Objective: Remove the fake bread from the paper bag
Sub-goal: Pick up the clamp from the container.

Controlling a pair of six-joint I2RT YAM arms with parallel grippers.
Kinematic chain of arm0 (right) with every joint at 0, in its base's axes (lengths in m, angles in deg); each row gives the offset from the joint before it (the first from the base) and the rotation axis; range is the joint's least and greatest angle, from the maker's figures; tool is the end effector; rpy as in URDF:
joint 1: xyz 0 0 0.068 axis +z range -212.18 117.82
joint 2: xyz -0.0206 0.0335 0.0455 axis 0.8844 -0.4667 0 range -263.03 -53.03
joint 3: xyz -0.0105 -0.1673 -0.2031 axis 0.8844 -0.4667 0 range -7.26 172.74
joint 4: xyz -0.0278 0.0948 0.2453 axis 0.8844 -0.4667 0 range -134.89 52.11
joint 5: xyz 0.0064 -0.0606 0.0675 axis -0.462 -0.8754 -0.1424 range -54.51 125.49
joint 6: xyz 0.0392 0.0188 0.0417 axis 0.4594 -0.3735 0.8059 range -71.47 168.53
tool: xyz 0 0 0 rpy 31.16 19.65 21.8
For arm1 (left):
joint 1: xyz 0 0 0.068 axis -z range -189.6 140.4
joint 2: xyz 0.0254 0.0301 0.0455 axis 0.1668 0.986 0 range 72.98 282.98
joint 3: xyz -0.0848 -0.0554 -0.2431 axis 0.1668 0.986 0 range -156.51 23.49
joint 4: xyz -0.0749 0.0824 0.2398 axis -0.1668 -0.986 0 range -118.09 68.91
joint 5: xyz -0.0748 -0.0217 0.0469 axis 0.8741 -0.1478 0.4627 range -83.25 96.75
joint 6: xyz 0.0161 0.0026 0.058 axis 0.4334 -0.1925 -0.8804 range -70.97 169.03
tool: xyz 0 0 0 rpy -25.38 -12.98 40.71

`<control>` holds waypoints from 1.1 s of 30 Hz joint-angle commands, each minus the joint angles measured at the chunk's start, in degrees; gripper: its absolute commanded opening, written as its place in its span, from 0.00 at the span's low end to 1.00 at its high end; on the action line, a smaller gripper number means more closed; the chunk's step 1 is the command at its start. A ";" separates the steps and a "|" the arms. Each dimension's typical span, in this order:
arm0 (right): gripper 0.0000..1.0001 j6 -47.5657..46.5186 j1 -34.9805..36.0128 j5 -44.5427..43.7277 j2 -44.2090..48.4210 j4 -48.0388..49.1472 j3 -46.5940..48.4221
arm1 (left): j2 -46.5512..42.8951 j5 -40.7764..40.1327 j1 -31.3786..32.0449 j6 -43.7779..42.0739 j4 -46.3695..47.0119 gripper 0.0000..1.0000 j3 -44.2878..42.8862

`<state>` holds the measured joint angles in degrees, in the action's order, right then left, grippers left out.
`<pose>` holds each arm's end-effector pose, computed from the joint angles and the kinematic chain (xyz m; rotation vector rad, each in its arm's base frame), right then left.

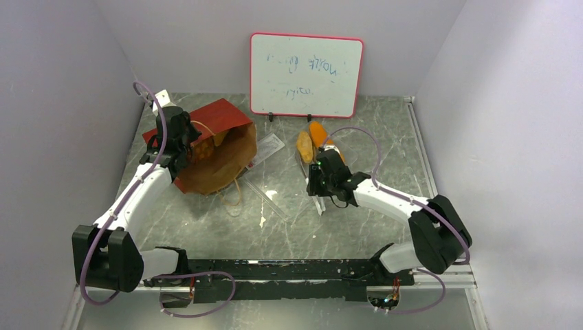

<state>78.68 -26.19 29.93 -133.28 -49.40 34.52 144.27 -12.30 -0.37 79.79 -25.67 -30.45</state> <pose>0.2330 0.1638 0.1659 -0.0824 2.4762 0.3914 0.2994 -0.0339 0.2941 -0.5728 1.8474 -0.1408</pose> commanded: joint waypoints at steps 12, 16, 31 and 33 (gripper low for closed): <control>0.47 4.39 4.01 -2.37 8.17 -5.57 -0.24 | -1.15 -0.64 0.43 -0.97 0.54 0.07 -0.65; 0.46 5.61 4.91 -2.98 10.37 -6.64 -1.40 | -1.23 -0.55 0.43 -0.97 0.40 0.07 -0.74; 0.45 12.57 19.83 -13.54 16.58 -15.91 4.69 | -1.33 -0.10 0.43 -1.14 -0.39 0.07 -0.91; 0.45 13.32 22.72 -15.43 16.81 -17.66 6.75 | -1.48 -0.11 0.43 -1.23 -0.50 0.07 -0.91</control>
<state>89.15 -7.74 20.46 -118.33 -64.24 36.03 144.20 -12.30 -0.37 79.42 -25.83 -30.47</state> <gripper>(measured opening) 0.456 0.073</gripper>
